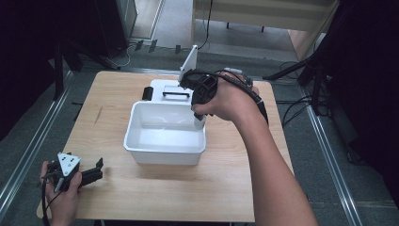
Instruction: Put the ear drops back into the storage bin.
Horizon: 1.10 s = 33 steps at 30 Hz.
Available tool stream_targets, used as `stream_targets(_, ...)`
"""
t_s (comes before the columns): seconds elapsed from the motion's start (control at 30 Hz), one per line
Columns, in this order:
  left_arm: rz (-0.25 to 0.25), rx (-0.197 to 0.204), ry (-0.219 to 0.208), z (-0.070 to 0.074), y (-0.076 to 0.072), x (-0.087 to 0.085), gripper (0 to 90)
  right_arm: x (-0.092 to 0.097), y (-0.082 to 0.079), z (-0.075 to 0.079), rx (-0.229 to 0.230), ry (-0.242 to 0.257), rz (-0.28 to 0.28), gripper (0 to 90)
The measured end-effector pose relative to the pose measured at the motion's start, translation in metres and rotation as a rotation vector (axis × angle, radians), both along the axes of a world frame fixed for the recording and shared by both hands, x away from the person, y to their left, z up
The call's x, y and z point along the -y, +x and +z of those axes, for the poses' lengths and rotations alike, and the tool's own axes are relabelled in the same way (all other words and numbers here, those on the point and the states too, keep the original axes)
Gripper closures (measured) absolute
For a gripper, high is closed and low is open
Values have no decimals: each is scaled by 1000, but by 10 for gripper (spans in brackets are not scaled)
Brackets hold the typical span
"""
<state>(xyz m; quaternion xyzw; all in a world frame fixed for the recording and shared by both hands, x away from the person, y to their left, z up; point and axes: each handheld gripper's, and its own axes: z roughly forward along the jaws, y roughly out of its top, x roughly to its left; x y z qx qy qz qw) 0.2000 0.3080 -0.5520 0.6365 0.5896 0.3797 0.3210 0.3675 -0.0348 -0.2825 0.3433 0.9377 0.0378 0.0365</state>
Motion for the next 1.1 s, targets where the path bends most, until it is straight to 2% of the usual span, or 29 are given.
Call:
stream_targets(0.2, -5, -2, 5, 0, 0, 0, 0, -7, -1, -5, -2, 4, 12, 715)
stream_targets(0.53, -4, -2, 2, 0, 0, 0, 0, -13, -1, -22, -36, 1, 30, 715)
stream_targets(0.87, -5, 1, 2, 0, 0, 0, 0, -16, -3, -44, -58, -3, 47, 715)
stream_targets(0.9, -5, 0, 3, 0, 0, 0, 0, -18, -4, -52, -64, -4, 49, 715)
stream_targets(1.1, -3, 1, 0, 0, 0, 0, 0, -20, -7, -68, -76, -10, 66, 715)
